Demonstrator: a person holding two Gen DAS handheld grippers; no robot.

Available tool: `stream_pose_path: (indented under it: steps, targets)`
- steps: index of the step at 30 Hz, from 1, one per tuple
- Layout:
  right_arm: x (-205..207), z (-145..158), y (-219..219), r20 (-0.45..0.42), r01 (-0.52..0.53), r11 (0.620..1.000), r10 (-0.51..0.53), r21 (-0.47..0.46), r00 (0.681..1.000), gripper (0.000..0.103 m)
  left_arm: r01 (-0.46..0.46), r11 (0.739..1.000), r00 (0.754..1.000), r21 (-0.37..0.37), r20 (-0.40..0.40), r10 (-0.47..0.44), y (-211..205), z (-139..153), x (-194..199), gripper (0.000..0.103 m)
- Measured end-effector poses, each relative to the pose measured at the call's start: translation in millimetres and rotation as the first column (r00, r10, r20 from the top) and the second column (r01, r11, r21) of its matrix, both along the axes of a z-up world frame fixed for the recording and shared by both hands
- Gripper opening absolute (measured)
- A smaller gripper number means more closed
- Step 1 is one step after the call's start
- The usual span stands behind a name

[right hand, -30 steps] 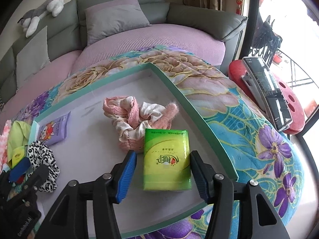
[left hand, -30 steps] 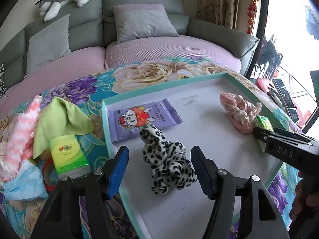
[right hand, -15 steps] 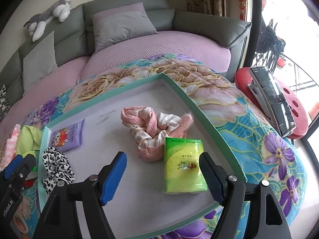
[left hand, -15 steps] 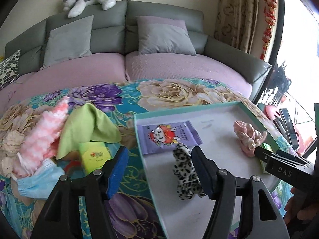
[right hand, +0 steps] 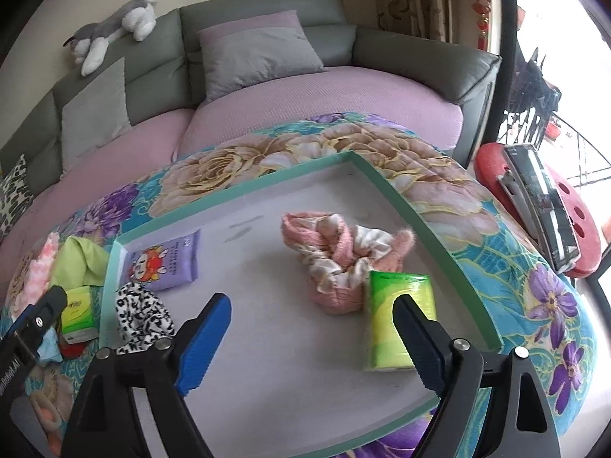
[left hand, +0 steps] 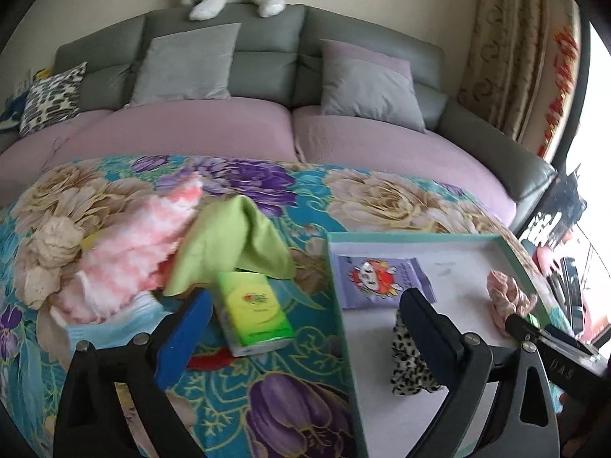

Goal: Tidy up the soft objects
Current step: 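Withdraw both open tools from the tray back toward the pile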

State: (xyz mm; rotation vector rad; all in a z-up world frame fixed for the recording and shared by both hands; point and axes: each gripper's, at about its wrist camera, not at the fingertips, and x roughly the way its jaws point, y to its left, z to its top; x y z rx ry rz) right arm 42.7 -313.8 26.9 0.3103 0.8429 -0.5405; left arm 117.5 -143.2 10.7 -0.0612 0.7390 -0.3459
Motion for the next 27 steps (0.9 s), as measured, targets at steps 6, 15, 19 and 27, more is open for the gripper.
stream_pose_path:
  steps: [6,15,19,27]
  targets:
    - [9,3,20,0.015,-0.061,0.998,0.062,-0.008,0.998,0.089,-0.047,0.998,0.998,-0.042,0.041,0.049,21,14,-2,0.099]
    - [30,7,63,0.062,-0.18,0.983,0.178,0.027,0.982,0.089,-0.217,0.976,0.969,-0.035,0.114,0.22,74,36,2,0.099]
    - [39,7,86,0.062,-0.223,0.975,0.221,0.026,0.973,0.089,-0.31,0.951,0.942,-0.017,0.127,0.309,104,39,6,0.099]
    - [60,2,136,0.07,-0.33,0.943,0.327,0.039,0.942,0.089,-0.491,0.871,0.864,0.008,0.128,0.487,178,39,8,0.099]
